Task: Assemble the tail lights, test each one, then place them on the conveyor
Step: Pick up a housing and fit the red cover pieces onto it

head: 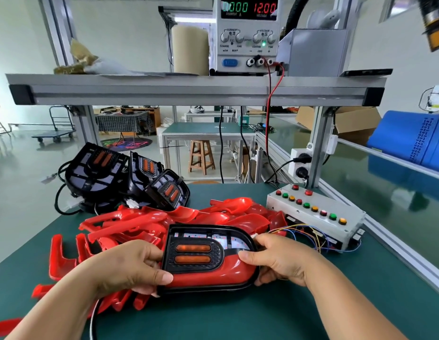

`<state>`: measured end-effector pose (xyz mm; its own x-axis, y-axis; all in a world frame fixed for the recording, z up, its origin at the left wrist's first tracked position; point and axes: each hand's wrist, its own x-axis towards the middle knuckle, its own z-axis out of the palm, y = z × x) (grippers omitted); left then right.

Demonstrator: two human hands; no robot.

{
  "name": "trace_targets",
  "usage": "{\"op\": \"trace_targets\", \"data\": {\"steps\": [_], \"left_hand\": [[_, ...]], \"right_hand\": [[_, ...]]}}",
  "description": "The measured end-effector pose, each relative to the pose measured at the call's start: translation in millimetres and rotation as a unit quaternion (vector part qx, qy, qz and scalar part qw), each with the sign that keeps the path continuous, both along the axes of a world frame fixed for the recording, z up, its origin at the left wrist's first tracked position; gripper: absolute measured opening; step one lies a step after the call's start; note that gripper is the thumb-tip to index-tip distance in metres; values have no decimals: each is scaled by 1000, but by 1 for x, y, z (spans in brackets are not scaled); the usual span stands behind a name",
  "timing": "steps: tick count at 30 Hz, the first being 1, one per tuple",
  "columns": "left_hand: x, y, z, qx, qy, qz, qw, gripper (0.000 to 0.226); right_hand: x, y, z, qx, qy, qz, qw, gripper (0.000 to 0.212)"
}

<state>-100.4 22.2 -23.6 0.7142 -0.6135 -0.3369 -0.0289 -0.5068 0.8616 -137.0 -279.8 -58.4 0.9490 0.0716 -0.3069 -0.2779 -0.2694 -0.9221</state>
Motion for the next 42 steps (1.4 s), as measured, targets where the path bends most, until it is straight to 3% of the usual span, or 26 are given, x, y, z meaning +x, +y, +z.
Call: {"op": "trace_targets", "data": {"steps": [8, 11, 13, 14, 17, 19, 23, 26, 31, 39, 42], "left_hand": [[4, 10, 8, 5, 4, 26, 1000, 33], [20, 10, 31, 40, -120, 112, 986, 27], [40, -10, 49, 30, -222, 146, 964, 12], [51, -27, 56, 42, -273, 145, 950, 6], [78, -84, 61, 144, -373, 58, 915, 21], [90, -118, 54, 189, -365, -20, 911, 26], [98, -164, 34, 248, -353, -116, 895, 33], [101, -180, 20, 320, -389, -132, 854, 46], [107, -183, 6, 346, -427, -125, 826, 49], [110, -177, 30, 294, -419, -123, 850, 48], [109, -167, 41, 289, -330, -168, 883, 54]], "right_hand": [[-1, -5, 2, 31, 24, 21, 999, 39], [1, -4, 1, 13, 17, 26, 999, 36], [2, -3, 1, 9, 19, 21, 1000, 40], [3, -3, 1, 8, 21, 17, 1000, 48], [3, -1, -1, 0, 19, 7, 1000, 93], [1, 0, -1, -3, 12, 9, 1000, 115], [0, 2, 2, -9, -12, 14, 1000, 106], [-1, 4, 3, -13, -24, 7, 1000, 103], [-1, 3, 1, -16, -29, 7, 999, 102], [-1, 3, -1, -12, -27, 7, 1000, 104], [-1, 3, 0, -15, -29, 9, 999, 99]]}}
